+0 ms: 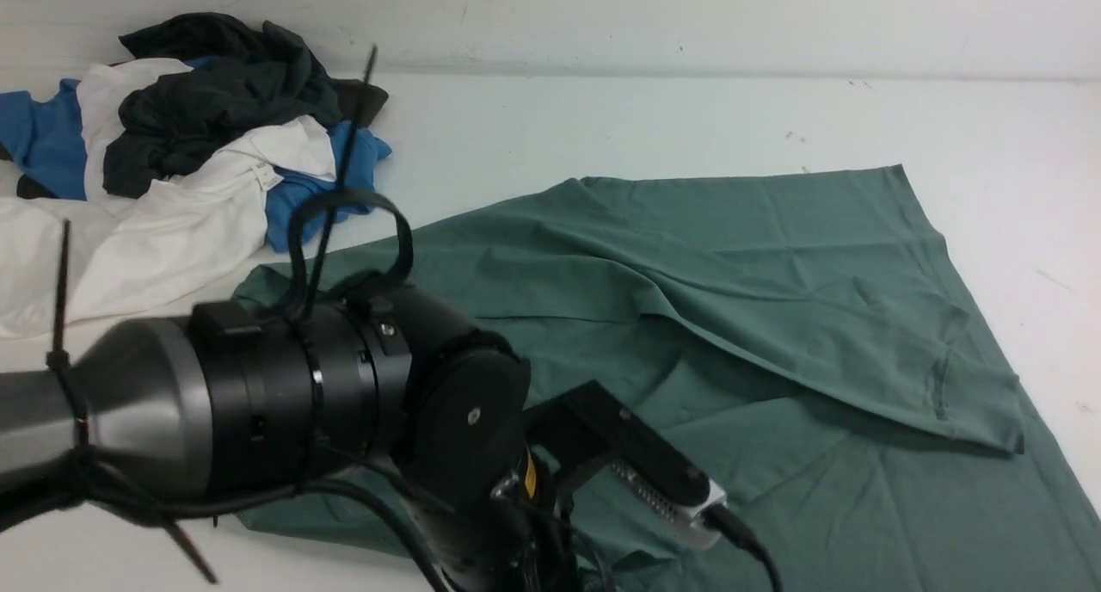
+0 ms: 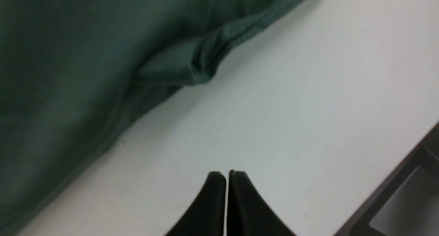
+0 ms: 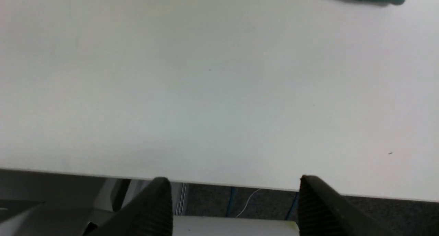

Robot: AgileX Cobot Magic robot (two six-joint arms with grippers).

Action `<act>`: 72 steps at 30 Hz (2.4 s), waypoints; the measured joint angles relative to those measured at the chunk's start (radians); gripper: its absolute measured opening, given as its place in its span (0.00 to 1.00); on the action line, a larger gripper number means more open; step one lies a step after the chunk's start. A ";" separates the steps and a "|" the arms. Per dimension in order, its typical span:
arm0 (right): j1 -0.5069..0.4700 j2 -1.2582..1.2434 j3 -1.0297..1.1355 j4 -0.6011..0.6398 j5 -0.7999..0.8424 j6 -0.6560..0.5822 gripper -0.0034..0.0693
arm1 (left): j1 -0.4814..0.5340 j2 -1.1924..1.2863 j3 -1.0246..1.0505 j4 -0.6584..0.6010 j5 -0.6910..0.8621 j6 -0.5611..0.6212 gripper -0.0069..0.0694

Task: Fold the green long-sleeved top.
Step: Use both arms simultaneously to clamp the lower edge of the clothing fabric

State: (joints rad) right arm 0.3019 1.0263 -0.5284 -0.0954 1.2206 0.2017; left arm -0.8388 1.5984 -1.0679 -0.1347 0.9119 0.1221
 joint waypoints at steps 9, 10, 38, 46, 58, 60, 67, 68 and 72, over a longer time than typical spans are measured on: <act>0.002 0.001 -0.001 0.005 -0.019 0.009 0.68 | 0.000 0.041 -0.063 0.079 0.004 0.079 0.41; 0.002 0.001 -0.001 0.008 -0.027 0.009 0.68 | 0.000 0.057 -0.063 0.076 -0.007 0.113 0.47; 0.002 0.001 -0.001 0.048 -0.067 -0.001 0.68 | 0.000 0.285 -0.076 0.073 -0.178 0.417 0.34; 0.002 0.001 -0.001 0.048 -0.009 -0.011 0.68 | 0.000 0.188 -0.061 0.040 0.048 0.395 0.13; 0.007 0.207 0.008 0.041 -0.023 -0.051 0.68 | 0.000 0.146 -0.046 0.035 0.105 0.393 0.13; 0.007 0.254 0.008 0.009 -0.040 -0.051 0.68 | 0.000 0.146 -0.046 0.035 0.105 0.391 0.13; 0.007 0.401 0.008 -0.071 -0.128 -0.051 0.68 | 0.000 0.146 -0.046 0.035 0.105 0.388 0.13; 0.007 0.413 0.008 -0.074 -0.134 -0.051 0.67 | 0.000 0.146 -0.046 0.035 0.105 0.388 0.13; 0.007 0.438 -0.012 -0.089 -0.140 -0.051 0.55 | 0.000 0.146 -0.046 0.035 0.107 0.378 0.13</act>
State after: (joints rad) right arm 0.3092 1.4641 -0.5404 -0.1840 1.0810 0.1504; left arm -0.8388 1.7440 -1.1144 -0.1002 1.0185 0.4997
